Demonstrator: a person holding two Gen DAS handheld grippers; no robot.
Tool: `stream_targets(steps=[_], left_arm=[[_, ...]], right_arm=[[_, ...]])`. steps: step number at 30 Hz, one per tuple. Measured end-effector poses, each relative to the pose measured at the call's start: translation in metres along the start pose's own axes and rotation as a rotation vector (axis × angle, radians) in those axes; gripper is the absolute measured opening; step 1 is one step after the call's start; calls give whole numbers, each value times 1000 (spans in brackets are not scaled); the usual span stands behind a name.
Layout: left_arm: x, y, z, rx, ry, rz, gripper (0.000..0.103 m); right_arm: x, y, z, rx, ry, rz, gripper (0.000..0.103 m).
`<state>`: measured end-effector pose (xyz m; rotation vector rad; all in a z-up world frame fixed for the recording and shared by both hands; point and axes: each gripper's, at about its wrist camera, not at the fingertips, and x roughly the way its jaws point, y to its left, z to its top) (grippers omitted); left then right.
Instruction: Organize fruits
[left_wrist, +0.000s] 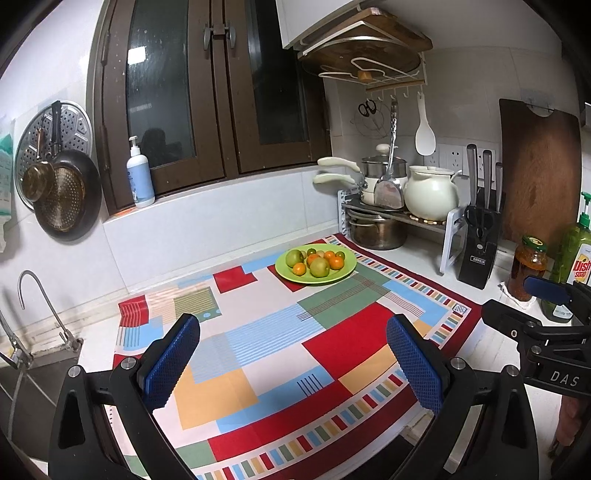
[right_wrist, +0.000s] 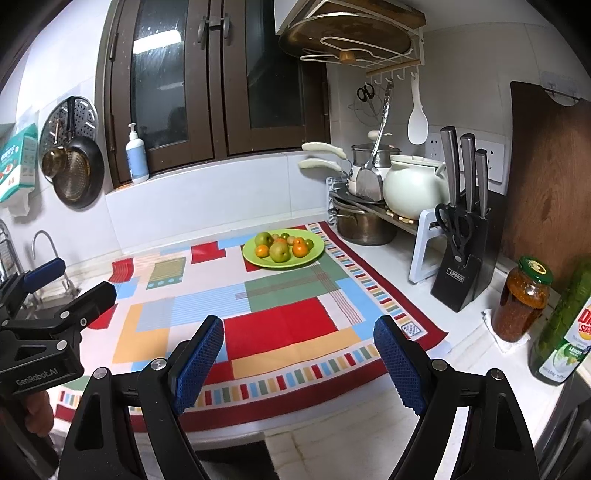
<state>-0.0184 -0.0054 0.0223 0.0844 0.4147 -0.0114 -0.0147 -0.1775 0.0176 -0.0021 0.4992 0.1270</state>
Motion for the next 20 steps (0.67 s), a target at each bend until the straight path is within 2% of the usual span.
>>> stream_targets(steps=[20], left_arm=[[1,-1,0,11,1,3,103]], right_arm=[[-3,-2,-3,6,2,-5,84]])
